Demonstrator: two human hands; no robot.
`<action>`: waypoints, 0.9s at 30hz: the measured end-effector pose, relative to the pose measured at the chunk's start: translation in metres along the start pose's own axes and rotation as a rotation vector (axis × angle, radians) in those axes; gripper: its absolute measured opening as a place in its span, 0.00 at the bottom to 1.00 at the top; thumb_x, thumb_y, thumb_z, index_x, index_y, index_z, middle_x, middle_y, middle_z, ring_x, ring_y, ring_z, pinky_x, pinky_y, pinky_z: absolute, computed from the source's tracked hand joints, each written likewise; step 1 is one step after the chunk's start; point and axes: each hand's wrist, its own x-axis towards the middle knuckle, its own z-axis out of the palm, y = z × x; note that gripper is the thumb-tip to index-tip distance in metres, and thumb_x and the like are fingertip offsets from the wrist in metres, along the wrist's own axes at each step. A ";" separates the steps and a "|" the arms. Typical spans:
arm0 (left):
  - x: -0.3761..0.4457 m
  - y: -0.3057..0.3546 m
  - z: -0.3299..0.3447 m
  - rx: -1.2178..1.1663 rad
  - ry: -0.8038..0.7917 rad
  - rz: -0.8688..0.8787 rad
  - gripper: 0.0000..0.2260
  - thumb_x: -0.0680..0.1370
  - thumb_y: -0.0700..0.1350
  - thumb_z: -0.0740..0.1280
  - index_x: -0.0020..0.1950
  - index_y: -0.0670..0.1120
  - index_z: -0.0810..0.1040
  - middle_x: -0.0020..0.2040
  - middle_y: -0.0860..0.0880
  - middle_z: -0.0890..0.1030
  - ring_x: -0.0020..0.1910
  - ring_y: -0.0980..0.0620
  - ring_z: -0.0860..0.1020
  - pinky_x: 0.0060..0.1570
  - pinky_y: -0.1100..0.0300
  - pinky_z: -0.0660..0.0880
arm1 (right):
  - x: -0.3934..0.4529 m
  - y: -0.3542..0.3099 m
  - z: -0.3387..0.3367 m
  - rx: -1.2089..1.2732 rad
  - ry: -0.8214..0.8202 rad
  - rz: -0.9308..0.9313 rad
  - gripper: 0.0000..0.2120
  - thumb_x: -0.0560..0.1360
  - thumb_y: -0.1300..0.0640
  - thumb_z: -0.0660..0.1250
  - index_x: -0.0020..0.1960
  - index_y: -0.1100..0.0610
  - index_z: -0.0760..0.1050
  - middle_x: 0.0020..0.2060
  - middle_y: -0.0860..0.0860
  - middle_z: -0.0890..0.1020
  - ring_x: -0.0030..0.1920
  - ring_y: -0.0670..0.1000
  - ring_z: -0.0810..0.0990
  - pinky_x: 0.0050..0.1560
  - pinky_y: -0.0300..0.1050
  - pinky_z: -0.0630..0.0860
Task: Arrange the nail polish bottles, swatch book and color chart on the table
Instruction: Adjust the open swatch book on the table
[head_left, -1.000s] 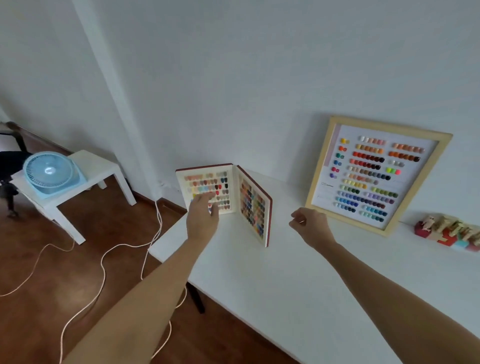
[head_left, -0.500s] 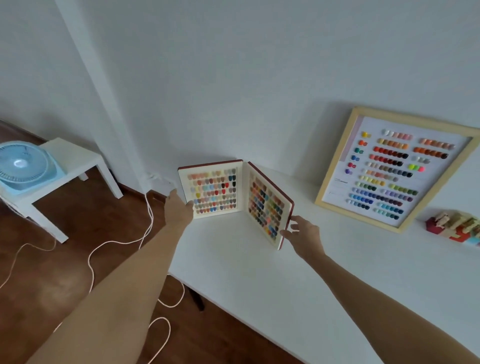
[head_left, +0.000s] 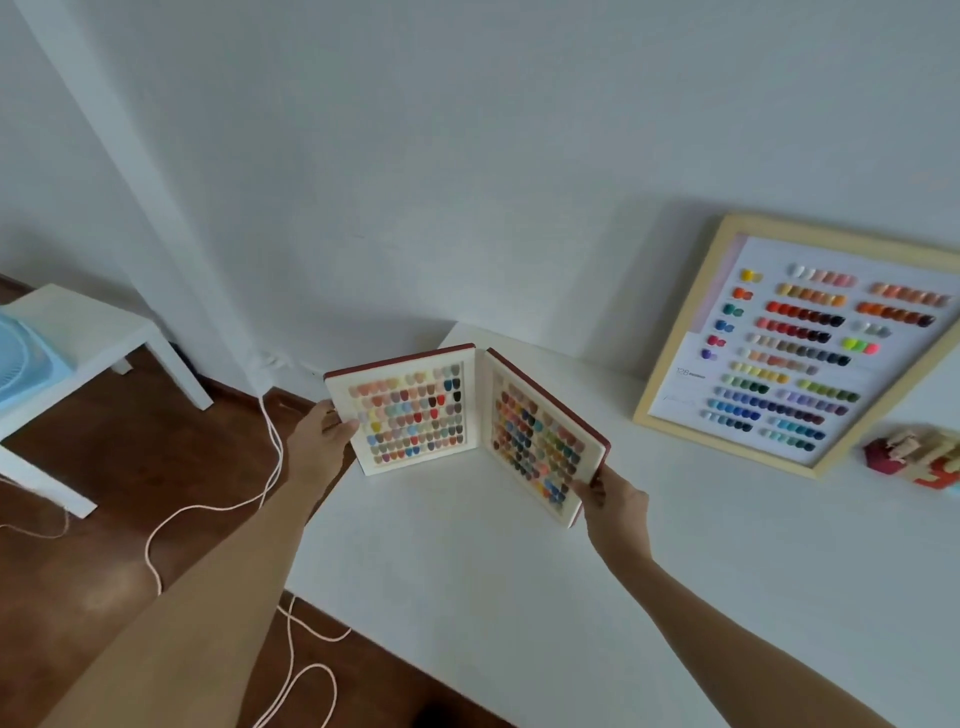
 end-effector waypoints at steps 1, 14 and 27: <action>0.005 -0.001 -0.001 0.076 0.017 0.052 0.08 0.76 0.43 0.68 0.54 0.44 0.77 0.50 0.49 0.83 0.51 0.47 0.81 0.41 0.66 0.73 | 0.002 0.001 0.001 0.011 0.012 0.007 0.08 0.76 0.62 0.64 0.54 0.58 0.77 0.47 0.50 0.83 0.43 0.49 0.81 0.45 0.40 0.81; 0.113 0.015 0.043 0.083 -0.126 0.323 0.05 0.75 0.41 0.70 0.49 0.40 0.80 0.47 0.48 0.83 0.44 0.53 0.81 0.36 0.72 0.76 | 0.080 -0.018 0.013 0.046 0.155 0.133 0.11 0.76 0.62 0.64 0.57 0.57 0.78 0.50 0.50 0.83 0.46 0.50 0.81 0.51 0.47 0.80; 0.208 0.036 0.120 -0.010 -0.172 0.363 0.06 0.75 0.40 0.70 0.50 0.39 0.80 0.49 0.44 0.85 0.46 0.51 0.82 0.33 0.77 0.75 | 0.178 -0.026 0.013 0.028 0.241 0.174 0.14 0.76 0.61 0.64 0.62 0.58 0.75 0.55 0.53 0.82 0.55 0.57 0.82 0.51 0.54 0.80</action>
